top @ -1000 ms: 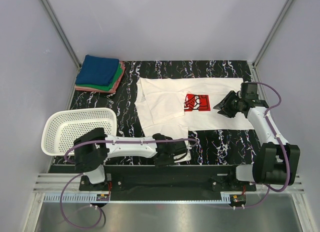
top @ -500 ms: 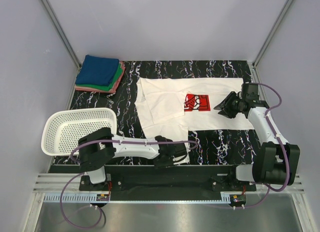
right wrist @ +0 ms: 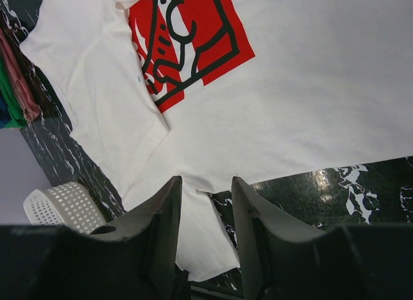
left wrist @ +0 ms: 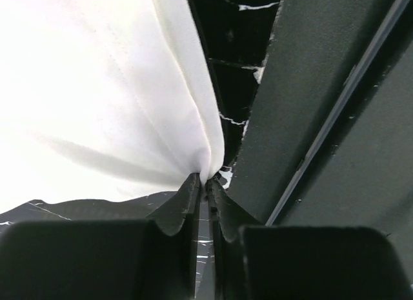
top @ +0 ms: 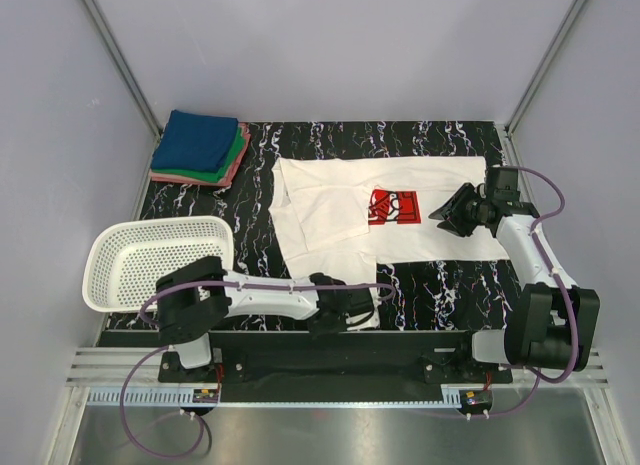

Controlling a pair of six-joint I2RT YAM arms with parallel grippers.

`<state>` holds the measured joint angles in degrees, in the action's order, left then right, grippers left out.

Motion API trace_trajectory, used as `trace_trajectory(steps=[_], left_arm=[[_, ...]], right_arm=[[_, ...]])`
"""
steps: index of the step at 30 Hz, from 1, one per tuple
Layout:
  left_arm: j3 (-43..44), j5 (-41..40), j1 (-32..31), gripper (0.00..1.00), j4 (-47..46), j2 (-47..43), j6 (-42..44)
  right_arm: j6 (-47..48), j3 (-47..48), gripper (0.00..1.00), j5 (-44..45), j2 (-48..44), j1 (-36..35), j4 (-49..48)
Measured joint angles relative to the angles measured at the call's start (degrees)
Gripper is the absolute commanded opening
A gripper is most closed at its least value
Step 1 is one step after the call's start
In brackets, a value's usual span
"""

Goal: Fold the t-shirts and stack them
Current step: Fold the tshirt

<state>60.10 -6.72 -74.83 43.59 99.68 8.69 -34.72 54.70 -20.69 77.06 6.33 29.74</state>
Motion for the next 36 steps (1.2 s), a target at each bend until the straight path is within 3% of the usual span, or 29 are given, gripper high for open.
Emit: trace_trajectory(steps=[4, 5, 6, 9, 19, 27, 32, 36], left_arm=[[0.04, 0.04, 1.53, 0.19, 0.00, -0.11, 0.52], [0.04, 0.07, 2.01, 0.18, -0.02, -0.15, 0.59], [0.04, 0.07, 2.51, 0.10, -0.02, -0.22, 0.68], [0.07, 0.26, 3.80, 0.00, -0.13, -0.74, 1.05], [-0.24, 3.41, 7.63, 0.00, -3.78, -7.08, 1.60], [-2.62, 4.74, 12.66, 0.00, -7.21, -16.33, 1.66], [-2.82, 4.57, 14.56, 0.00, -7.72, -18.84, 1.66], [-2.82, 4.57, 15.30, 0.00, -7.76, -19.12, 1.66]], right_arm=[[0.00, -0.02, 0.44, 0.02, 0.07, 0.02, -0.02], [0.00, -0.02, 0.44, 0.04, 0.07, 0.02, -0.02], [0.00, -0.02, 0.44, 0.04, 0.07, 0.02, -0.02], [-0.04, -0.02, 0.44, 0.04, 0.24, 0.02, -0.02], [-3.15, -0.42, 0.44, 3.67, 2.47, 1.22, -0.09], [-5.46, -0.42, 0.44, 13.46, 8.15, 12.57, 0.35], [-5.05, 0.13, 0.45, 18.01, 11.91, 21.55, 1.81], [-4.52, 0.35, 0.49, 20.65, 13.79, 24.41, 2.89]])
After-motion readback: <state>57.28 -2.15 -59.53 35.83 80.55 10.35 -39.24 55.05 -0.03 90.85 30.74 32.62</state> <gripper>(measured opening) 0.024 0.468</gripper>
